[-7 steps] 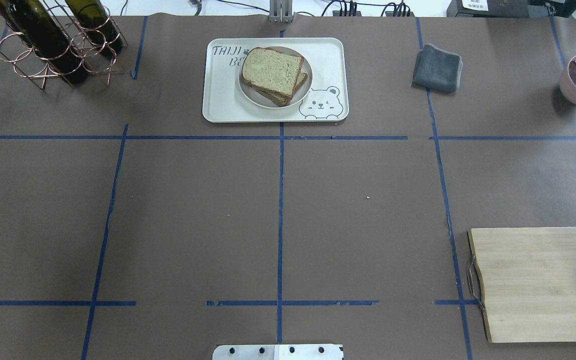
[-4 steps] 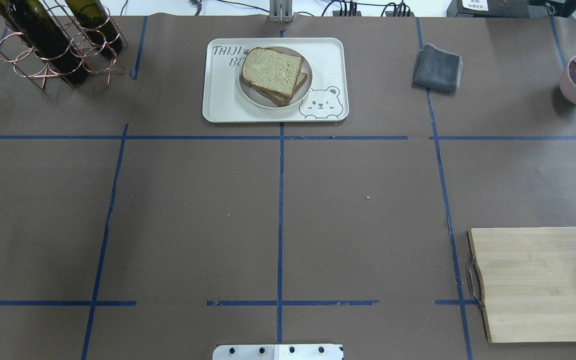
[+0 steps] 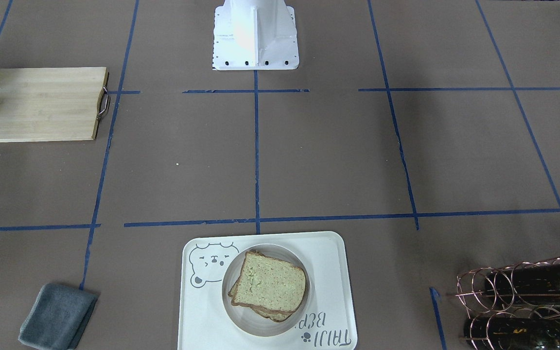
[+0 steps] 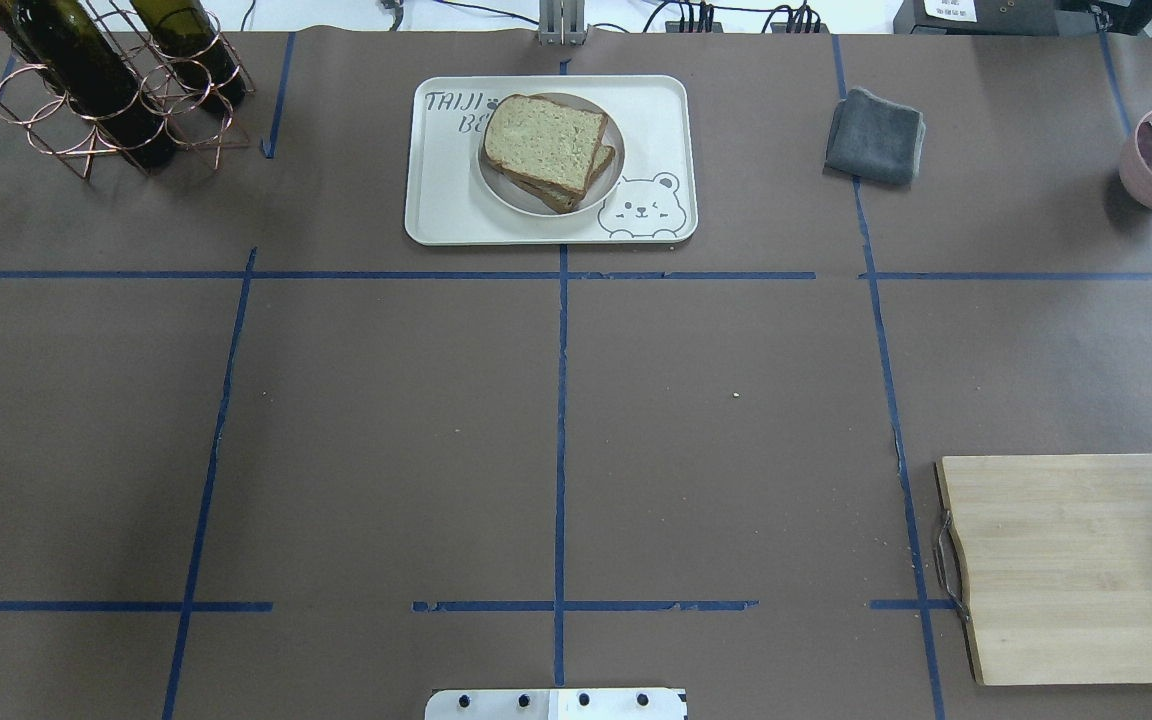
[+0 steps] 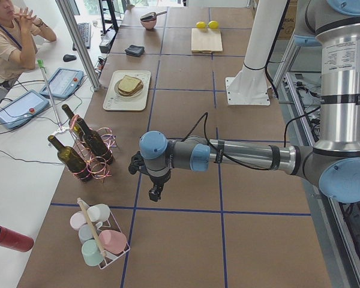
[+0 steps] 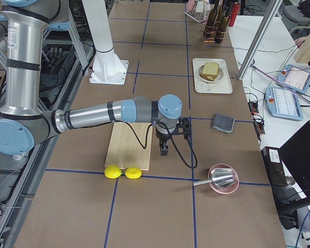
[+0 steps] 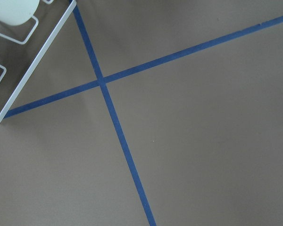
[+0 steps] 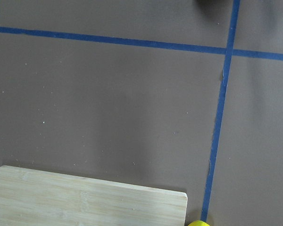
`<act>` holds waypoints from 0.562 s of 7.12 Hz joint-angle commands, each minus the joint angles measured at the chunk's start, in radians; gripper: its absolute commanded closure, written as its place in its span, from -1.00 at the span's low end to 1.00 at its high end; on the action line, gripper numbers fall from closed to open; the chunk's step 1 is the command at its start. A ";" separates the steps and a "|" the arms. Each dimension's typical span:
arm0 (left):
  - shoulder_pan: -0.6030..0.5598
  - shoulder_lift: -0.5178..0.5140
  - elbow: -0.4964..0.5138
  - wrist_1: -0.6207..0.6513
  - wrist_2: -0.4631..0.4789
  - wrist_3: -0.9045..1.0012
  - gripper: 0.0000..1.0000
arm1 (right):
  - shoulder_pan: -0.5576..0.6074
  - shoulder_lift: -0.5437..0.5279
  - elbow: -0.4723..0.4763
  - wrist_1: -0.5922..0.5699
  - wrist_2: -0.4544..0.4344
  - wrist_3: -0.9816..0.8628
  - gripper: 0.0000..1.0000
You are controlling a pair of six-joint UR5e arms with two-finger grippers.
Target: Make sandwich and place on tray
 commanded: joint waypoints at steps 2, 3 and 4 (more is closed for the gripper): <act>0.001 -0.035 0.009 0.010 0.003 0.006 -1.00 | -0.007 -0.011 -0.036 0.001 -0.038 -0.008 -1.00; 0.001 -0.033 0.009 0.011 0.003 0.006 -1.00 | -0.007 -0.014 -0.053 0.001 -0.027 -0.011 -1.00; -0.001 -0.029 0.008 0.014 0.003 0.006 -1.00 | -0.006 -0.028 -0.061 0.001 0.002 -0.013 -1.00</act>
